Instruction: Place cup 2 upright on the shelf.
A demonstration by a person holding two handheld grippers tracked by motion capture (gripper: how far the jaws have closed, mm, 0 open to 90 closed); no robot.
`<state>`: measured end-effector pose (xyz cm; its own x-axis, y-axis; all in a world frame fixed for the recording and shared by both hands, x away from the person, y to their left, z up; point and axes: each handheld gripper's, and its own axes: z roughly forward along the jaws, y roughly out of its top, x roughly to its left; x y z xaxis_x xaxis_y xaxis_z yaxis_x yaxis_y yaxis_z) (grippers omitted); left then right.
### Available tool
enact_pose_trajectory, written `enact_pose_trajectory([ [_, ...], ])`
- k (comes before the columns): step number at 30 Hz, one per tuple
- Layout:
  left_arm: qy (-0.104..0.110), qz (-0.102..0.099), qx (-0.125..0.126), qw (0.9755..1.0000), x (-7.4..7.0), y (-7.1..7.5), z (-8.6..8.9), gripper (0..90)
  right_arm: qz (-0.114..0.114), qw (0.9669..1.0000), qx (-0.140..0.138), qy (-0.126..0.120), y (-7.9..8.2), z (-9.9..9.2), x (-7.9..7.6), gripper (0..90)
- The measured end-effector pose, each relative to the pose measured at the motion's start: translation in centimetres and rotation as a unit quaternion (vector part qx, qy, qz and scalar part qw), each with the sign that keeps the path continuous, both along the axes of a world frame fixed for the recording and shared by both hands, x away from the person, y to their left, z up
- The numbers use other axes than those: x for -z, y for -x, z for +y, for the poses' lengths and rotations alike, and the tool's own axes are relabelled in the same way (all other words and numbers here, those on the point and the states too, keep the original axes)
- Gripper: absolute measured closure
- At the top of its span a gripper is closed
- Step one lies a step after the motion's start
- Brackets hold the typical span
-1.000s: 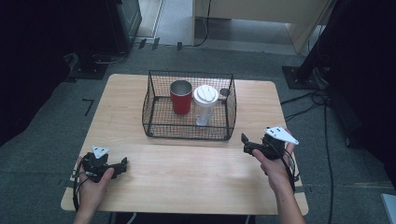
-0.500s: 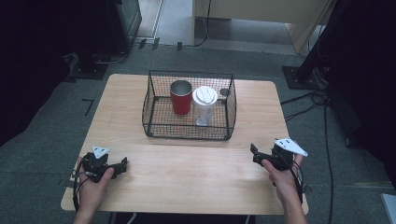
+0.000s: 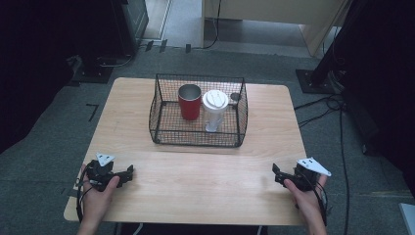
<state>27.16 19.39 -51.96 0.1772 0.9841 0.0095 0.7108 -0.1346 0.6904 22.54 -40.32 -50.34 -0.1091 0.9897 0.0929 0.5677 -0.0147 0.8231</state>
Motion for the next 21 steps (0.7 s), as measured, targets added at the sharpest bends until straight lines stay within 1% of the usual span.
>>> enact_pose_trajectory([
  [4,0.0,0.0,0.0,1.0,0.0,0.0,0.0,1.4,0.017,0.9998,0.013,0.004,0.5,-0.7,1.0,1.7],
  [5,0.0,0.0,0.0,1.0,0.0,0.0,0.0,1.4,0.02,0.9997,0.015,0.008,0.7,-0.9,1.3,1.6],
  [10,0.0,0.0,0.0,1.0,0.0,0.0,0.0,1.4,0.032,0.9991,0.023,0.016,1.2,-1.5,1.8,1.6],
  [13,0.0,0.0,0.0,1.0,0.0,0.0,0.0,1.4,0.041,0.9987,0.024,0.019,1.4,-1.8,2.1,1.7],
  [14,0.0,0.0,0.0,1.0,0.0,0.0,0.0,1.4,0.048,0.9983,0.025,0.021,1.4,-1.8,2.2,1.6],
  [17,0.0,0.0,0.0,1.0,0.0,0.0,0.0,1.4,0.054,0.998,0.023,0.024,1.5,-1.8,2.2,1.6],
  [18,0.0,0.0,0.0,1.0,0.0,0.0,0.0,1.4,0.058,0.9977,0.023,0.026,1.5,-1.7,2.2,1.6],
  [20,0.0,0.0,0.0,1.0,0.0,0.0,0.0,1.4,0.075,0.9966,0.017,0.027,1.3,-1.7,2.3,1.6],
  [21,0.0,0.0,0.0,1.0,0.0,0.0,0.0,1.4,0.079,0.9962,0.016,0.031,1.3,-1.6,2.4,1.6],
])
